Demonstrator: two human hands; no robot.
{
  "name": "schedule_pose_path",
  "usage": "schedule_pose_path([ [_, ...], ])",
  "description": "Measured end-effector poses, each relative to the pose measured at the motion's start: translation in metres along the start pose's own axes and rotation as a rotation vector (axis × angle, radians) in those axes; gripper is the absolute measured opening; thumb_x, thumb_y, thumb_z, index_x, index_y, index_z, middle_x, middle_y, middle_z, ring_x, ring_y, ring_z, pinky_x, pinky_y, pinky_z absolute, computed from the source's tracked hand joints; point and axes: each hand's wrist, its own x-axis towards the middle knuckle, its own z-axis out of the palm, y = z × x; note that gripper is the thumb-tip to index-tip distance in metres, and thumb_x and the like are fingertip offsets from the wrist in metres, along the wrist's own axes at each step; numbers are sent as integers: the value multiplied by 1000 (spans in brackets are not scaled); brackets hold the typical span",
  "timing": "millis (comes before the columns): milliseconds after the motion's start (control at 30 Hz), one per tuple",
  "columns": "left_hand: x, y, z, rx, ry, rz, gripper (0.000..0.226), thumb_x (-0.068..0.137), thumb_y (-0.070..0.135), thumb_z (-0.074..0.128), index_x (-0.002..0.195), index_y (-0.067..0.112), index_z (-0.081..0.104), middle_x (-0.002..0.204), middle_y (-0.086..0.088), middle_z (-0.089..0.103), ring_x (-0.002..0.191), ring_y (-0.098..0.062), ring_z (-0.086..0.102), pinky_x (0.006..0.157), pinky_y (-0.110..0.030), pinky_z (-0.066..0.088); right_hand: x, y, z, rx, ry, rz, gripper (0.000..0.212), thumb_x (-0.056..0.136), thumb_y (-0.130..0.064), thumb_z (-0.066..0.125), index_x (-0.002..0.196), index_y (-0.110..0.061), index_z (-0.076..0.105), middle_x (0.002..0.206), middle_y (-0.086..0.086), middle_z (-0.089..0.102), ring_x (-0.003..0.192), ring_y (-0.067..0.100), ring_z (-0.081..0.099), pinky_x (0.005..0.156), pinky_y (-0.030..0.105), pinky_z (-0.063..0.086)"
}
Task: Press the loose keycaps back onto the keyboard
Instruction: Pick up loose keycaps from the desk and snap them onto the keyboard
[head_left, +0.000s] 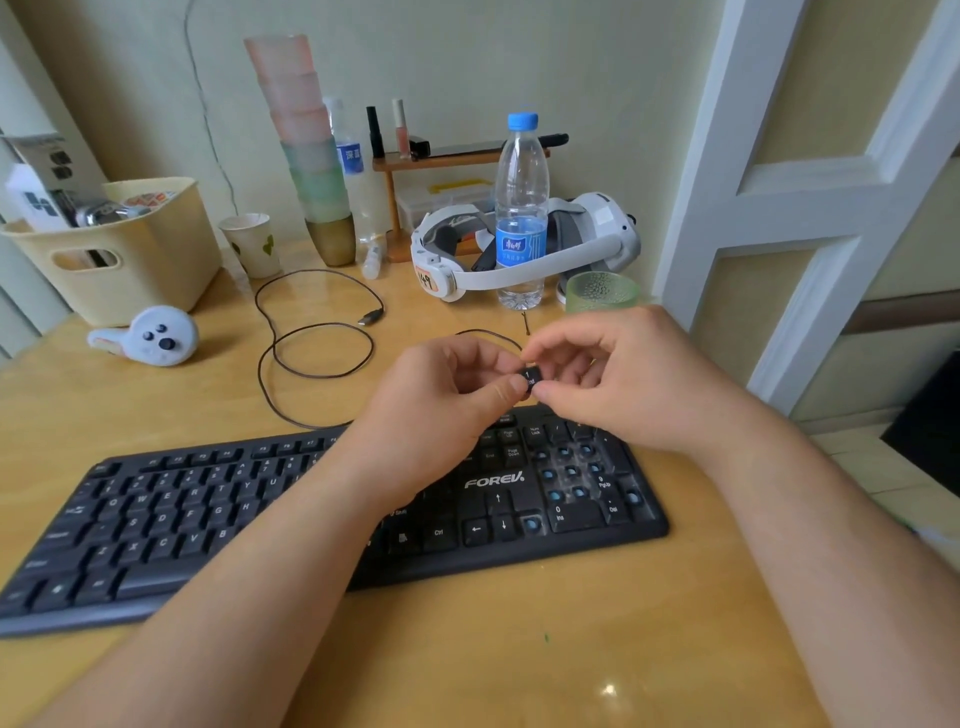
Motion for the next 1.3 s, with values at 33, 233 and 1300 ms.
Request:
schedule_pose_path([
  [33,0,0,1,7,-1,0,4,95,30,76,97,26,74,90,2,79,77,-13,67,84,-47,58,0,-1,-1,-9,-11,8,26,79,-19,86,97,-37,80,81,-13,72,69,11,68,70,36,62],
  [233,-1,0,4,70,-44,-39,5,99,30,69,103,27,67,87,11,79,58,-7,54,61,-25,44,-2,-4,-4,-126,-113,69,17,79,-27,87,91,-37,80,80,-20,73,68,3,68,73,28,61],
  [1300,4,-15,3,610,6,111,22,98,35,61,119,41,67,95,18,69,103,-14,52,88,-32,40,1,-7,7,-363,-353,150,19,85,-37,81,67,-43,74,71,-31,66,71,-8,59,63,21,42],
])
